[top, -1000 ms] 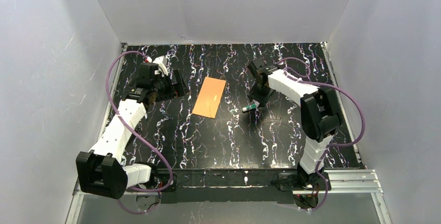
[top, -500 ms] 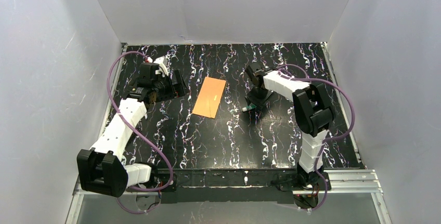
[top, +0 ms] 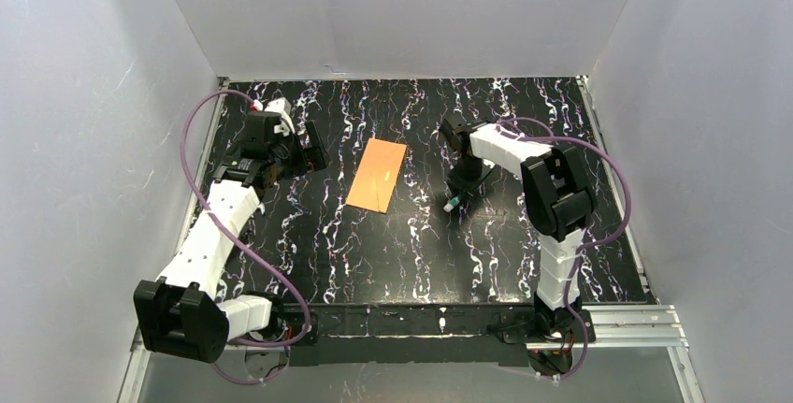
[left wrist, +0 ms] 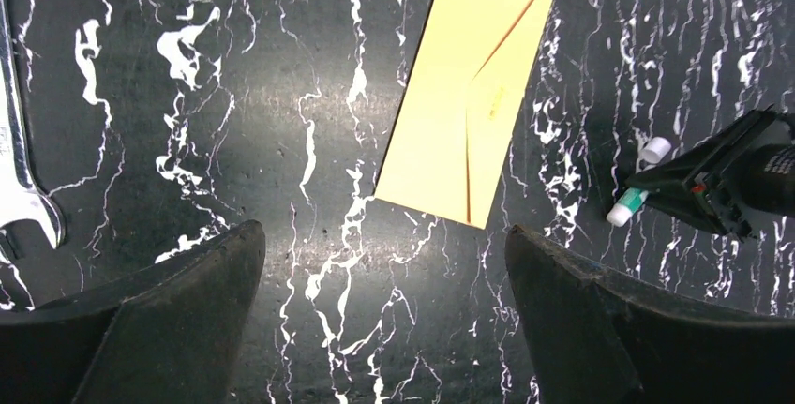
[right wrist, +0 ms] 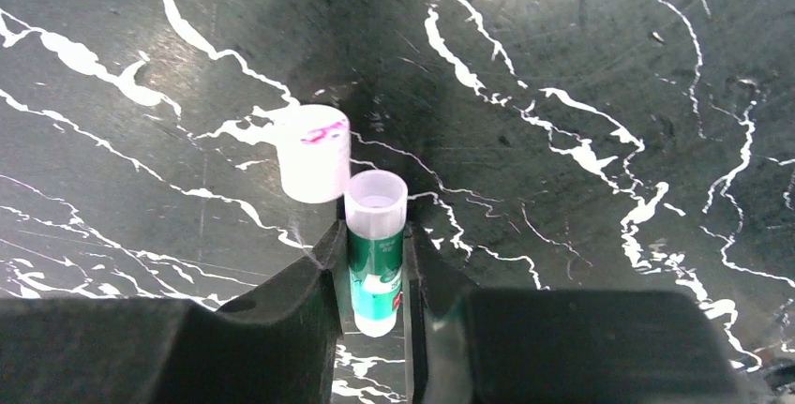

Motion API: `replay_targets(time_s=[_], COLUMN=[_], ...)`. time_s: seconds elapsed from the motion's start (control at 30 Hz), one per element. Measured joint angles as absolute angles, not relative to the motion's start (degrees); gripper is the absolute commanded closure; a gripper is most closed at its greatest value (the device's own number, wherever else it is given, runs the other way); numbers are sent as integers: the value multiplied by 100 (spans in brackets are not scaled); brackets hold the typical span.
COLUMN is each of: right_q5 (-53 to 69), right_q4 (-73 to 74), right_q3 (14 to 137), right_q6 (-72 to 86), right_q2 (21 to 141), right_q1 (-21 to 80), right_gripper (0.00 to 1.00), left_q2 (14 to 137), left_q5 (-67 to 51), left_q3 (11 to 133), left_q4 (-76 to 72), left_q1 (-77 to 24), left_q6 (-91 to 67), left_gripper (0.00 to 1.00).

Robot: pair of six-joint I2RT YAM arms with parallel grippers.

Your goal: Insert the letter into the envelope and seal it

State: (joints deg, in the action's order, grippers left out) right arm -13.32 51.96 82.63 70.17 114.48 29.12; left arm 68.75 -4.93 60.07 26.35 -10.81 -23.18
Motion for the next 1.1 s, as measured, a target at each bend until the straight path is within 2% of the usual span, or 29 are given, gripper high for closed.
replay_targets(time_s=[0.17, 0.27, 0.47, 0.63, 0.73, 0.9, 1.1], right_q5=[-1293, -1151, -696, 1, 469, 1046, 1441], right_q4=[5354, 5378, 4786, 3140, 1820, 242, -537], right_q3=[8248, 8154, 8060, 7590, 7063, 6825, 6855], right_q6=[6949, 6810, 6195, 5360, 5120, 5081, 5113], right_q2=[11268, 10750, 9856, 9067, 8473, 8093, 8117], right_q1=[2923, 2947, 3181, 3568, 3767, 3800, 3800], right_gripper=[92, 99, 99, 97, 94, 94, 95], left_q2=[6737, 6722, 6724, 7011, 7356, 7754, 7813], left_q5=[-622, -897, -2071, -3533, -4112, -4816, -5238], left_q3=[6171, 6208, 6182, 5979, 5942, 6088, 6200], left_q4=[2644, 2626, 2287, 899, 292, -73, -582], left_q1=[-1066, -1066, -1066, -1168, -1332, -1597, -1695], left_q6=[-2322, -2381, -2709, -3562, -3887, -3999, -4158], left_gripper=[2, 2, 2, 3, 8, 36, 38])
